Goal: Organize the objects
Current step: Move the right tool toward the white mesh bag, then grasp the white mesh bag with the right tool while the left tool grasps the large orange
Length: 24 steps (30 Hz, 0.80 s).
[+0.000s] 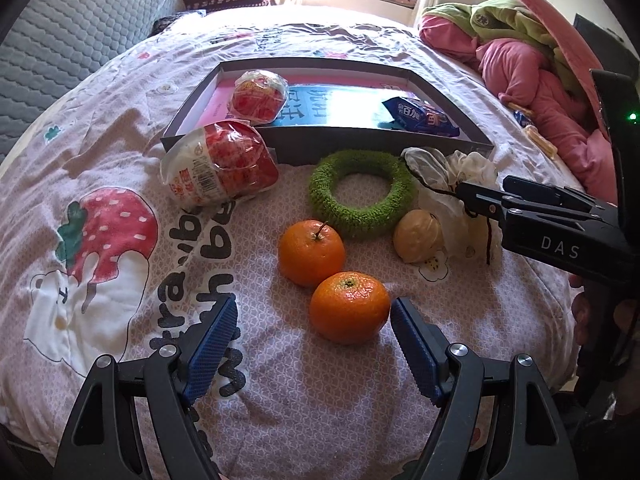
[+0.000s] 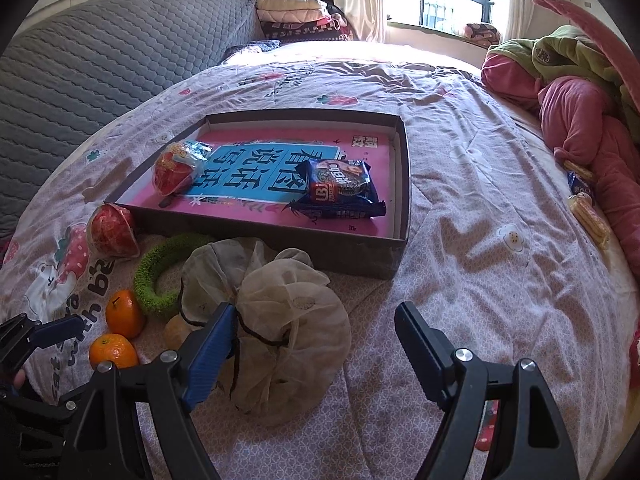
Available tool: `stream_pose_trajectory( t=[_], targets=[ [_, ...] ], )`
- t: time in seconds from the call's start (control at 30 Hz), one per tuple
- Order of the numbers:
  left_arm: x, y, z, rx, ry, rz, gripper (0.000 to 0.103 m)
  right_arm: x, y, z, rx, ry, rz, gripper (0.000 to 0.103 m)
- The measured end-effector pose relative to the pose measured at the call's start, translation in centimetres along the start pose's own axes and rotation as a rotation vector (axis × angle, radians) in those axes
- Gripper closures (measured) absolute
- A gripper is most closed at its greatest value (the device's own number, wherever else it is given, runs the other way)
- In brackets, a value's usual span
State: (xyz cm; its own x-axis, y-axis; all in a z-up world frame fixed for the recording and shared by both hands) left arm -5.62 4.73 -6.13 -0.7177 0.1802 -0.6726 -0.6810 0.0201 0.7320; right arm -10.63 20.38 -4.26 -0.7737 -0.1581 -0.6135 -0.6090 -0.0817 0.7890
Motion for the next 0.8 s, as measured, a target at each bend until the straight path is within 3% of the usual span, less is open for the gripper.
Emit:
stream_pose_trajectory(
  t=[0.1, 0.23, 0.6, 0.8],
  targets=[
    [0.0, -0.2, 0.1, 0.012, 0.005, 0.002, 0.023, 0.4, -0.1, 0.0, 0.006, -0.003, -0.009, 0.042],
    [0.3, -0.5, 0.4, 0.016, -0.001, -0.016, 0.024, 1.0, -0.4, -0.3, 0.006, 0.011, -0.024, 0.049],
    [0.1, -0.8, 1.6, 0.049, -0.057, -0.038, 0.062, 1.5, -0.6, -1.0, -0.045, -0.009, -0.025, 0.082],
    [0.1, -0.8, 1.4, 0.026, -0.083, -0.045, 0.063, 1.4, -0.4, -1.2, -0.060, -0.010, -0.019, 0.084]
  ],
)
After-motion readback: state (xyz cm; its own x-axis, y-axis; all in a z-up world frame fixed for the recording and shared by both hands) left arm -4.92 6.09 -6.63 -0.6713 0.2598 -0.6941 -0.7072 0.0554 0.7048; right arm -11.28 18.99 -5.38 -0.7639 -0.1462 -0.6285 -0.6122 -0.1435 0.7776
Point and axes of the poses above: each gripper's, at about its wrist camera, not at the fingertips, and x roughly the way its jaws point, z to its right, y to its top, the point moved 5 cm from there along x, roughly the way its jaws point, and after that the axes turned 14 degrees about z, right-handed, at the moved point
